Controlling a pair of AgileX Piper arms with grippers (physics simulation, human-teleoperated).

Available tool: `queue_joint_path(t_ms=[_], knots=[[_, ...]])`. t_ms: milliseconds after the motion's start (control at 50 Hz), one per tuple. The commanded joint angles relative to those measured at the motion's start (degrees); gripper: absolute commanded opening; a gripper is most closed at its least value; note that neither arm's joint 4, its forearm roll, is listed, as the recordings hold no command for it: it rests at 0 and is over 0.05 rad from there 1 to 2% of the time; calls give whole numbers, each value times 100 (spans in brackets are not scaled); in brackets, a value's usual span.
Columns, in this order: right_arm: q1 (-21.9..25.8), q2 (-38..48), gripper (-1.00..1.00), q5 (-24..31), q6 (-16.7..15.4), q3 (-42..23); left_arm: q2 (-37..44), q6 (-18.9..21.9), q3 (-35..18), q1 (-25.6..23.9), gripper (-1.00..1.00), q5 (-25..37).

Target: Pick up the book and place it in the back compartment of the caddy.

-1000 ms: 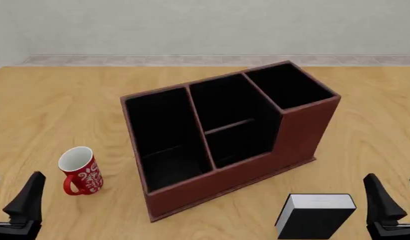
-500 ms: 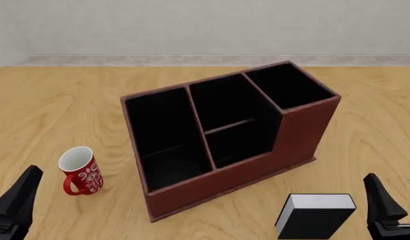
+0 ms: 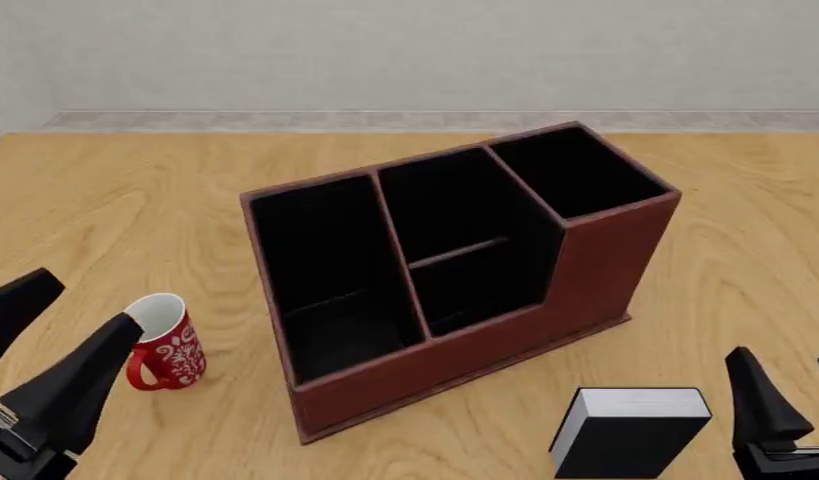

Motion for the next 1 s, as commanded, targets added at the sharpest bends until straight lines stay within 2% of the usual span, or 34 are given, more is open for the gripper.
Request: queue_joint_path(t_ms=[20,240,400,560,600,640,720,760,1000], knots=[[2,-1,100,-21,-22,14,828,51,-196,-691,100,-499],[2,-4,100,6,-19,-10,1942,195,-506,-1410,100,-948],[2,-1,100,-26,-18,19,2733,-110,-854,-1711,100,-1047],[2,3,100,-39,-13,30,3299,-99,-999,-2103,100,-1207],[2,7,100,-43,-2,35,3421,-243,-1029,-2167,100,-1303],[-1,7,100,-32,28,36,3643,-134,-1119,-2280,100,-1366],[2,2,100,-27,-10,21,3778,-117,-1261,-2365,100,-1356],[1,0,100,-13,-5,12,3837,96,-1312,-2438,100,-1410],[-1,4,100,-20,24,24,4144,23,-1454,-2631,100,-1459]])
